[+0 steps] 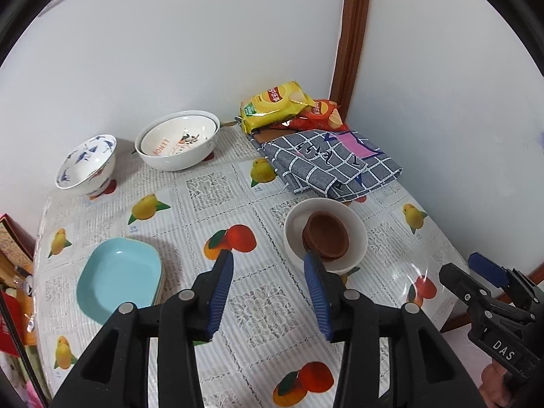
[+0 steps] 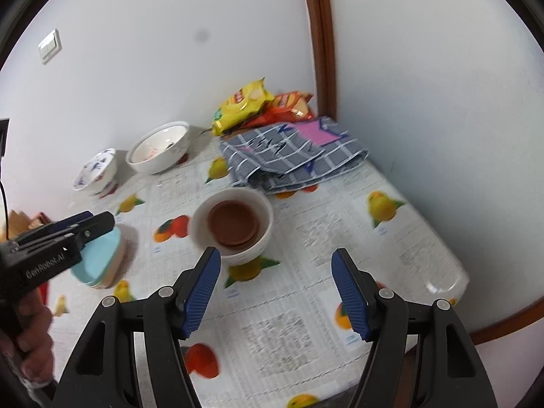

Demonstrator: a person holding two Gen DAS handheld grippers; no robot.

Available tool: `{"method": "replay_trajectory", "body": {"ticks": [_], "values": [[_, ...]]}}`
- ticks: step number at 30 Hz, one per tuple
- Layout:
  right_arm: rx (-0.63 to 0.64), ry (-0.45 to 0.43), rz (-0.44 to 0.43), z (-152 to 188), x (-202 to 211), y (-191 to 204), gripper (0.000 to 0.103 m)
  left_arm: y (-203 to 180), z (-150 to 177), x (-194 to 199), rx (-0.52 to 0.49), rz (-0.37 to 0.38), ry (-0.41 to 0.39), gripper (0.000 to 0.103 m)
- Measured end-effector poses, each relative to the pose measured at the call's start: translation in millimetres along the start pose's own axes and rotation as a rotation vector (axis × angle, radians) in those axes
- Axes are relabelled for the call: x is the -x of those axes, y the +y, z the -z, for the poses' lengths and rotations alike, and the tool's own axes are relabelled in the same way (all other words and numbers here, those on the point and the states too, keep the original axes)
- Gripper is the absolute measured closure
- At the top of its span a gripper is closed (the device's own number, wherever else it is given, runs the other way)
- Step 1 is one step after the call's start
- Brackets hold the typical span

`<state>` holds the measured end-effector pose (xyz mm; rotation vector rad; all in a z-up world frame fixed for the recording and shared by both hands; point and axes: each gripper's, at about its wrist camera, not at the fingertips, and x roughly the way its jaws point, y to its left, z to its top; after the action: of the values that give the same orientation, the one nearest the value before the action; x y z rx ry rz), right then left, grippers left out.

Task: Organize plates and bowls
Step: 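Move both tools toward the rim of the white bowl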

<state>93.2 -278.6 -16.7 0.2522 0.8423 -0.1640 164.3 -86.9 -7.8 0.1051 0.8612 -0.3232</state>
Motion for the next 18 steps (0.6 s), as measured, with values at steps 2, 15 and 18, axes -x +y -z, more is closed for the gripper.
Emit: {"method": "replay_trajectory", "body": {"ticks": [2, 15, 18], "values": [[-0.010, 0.011, -0.003, 1.4, 0.9, -1.5, 0.036, -0.4, 3.2, 6.0, 0.005, 0.011, -0.006, 0.061], [0.012, -0.030, 0.021, 9.2, 14.6, 0.7, 0.026, 2.9, 14.6, 24.8, 0.038, 0.004, -0.063, 0.061], [-0.014, -0.020, -0.025, 6.7, 9.6, -2.7, 0.026, 5.5, 14.0, 18.5, 0.052, -0.003, -0.052, 0.061]]}}
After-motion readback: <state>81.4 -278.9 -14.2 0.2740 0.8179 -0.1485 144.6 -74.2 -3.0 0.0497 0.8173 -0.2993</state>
